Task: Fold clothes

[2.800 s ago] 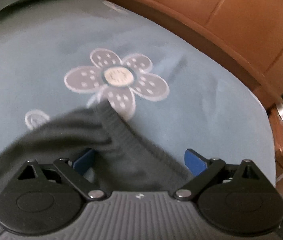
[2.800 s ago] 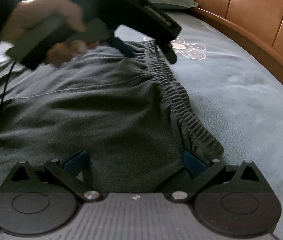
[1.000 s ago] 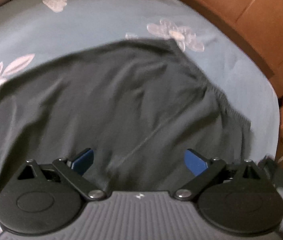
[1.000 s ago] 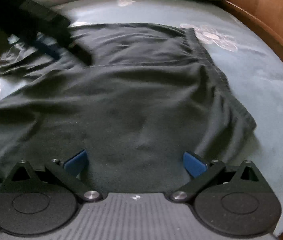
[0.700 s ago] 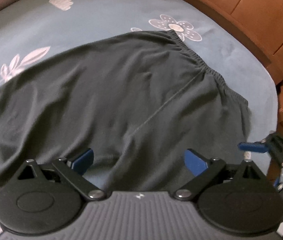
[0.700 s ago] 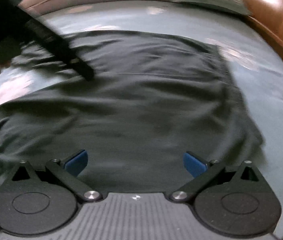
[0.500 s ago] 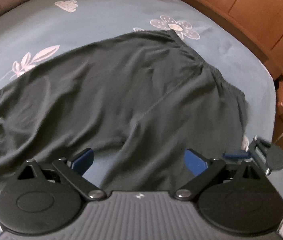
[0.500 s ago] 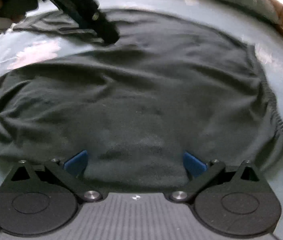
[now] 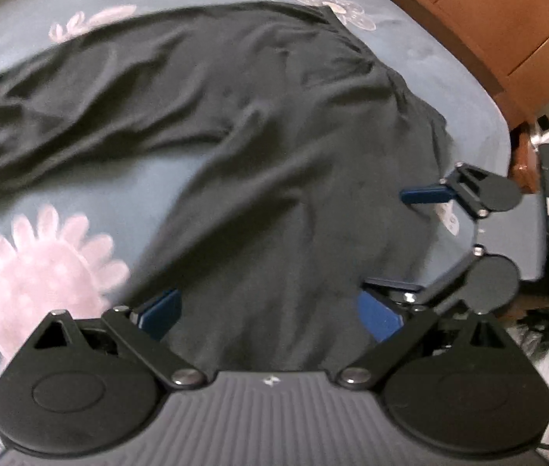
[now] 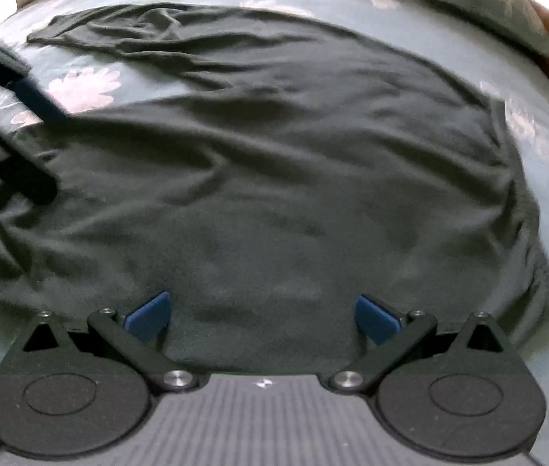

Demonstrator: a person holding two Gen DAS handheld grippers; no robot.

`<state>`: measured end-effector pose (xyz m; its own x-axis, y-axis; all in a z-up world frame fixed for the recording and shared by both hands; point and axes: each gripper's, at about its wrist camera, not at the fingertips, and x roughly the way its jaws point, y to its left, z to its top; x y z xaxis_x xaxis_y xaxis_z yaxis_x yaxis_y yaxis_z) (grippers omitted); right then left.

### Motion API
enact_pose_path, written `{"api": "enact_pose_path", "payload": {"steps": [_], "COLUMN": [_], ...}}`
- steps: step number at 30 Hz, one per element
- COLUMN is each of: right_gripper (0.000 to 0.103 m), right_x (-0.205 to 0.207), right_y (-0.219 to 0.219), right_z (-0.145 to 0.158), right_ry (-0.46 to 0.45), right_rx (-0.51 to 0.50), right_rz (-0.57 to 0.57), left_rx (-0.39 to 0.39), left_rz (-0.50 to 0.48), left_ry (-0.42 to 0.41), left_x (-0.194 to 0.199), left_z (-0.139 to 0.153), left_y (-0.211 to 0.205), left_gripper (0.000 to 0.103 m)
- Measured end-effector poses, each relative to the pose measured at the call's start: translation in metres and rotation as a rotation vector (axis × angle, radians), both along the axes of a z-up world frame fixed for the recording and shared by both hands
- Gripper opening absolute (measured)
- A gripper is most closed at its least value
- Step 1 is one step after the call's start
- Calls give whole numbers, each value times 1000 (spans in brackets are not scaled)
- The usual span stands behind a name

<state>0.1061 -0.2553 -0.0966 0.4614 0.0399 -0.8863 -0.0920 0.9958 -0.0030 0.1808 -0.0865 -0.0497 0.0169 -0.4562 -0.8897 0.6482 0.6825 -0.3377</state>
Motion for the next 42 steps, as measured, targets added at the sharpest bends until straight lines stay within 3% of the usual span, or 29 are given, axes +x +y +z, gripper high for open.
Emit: {"api": "enact_pose_path", "payload": {"steps": [2, 4, 6, 12, 16, 19, 29, 33, 36, 42], "right_gripper": [103, 103, 103, 103, 103, 103, 103, 103, 103, 103], "right_x": [0, 1, 2, 9, 7, -5, -5, 0, 13, 27], "right_y": [-2, -1, 2, 28, 58, 67, 60, 64, 61, 46], "right_z": [-1, 2, 8, 16, 7, 0, 4, 12, 19, 3], "right_ry": [14, 17, 4, -40, -23, -15, 39, 20, 8, 98], "right_rx": [13, -7, -30, 37, 51, -21, -36, -51, -9, 32], "right_rz": [-19, -2, 27, 154, 278, 372, 393, 406, 360, 275], "left_rx": [-7, 42, 56, 29, 56, 77, 145, 129, 113, 73], "left_rz": [24, 68, 103, 162, 129, 101, 4, 58, 73, 91], "left_ry": [48, 85, 78, 37, 40, 43, 52, 50, 19, -27], "left_x": [-6, -8, -9, -4, -11, -18, -40, -37, -30, -7], "left_z": [-8, -21, -22, -11, -14, -15, -21, -11, -5, 1], "left_y": [5, 12, 21, 46, 58, 67, 96, 105, 102, 94], "left_gripper": [97, 97, 96, 96, 96, 96, 96, 96, 96, 96]}}
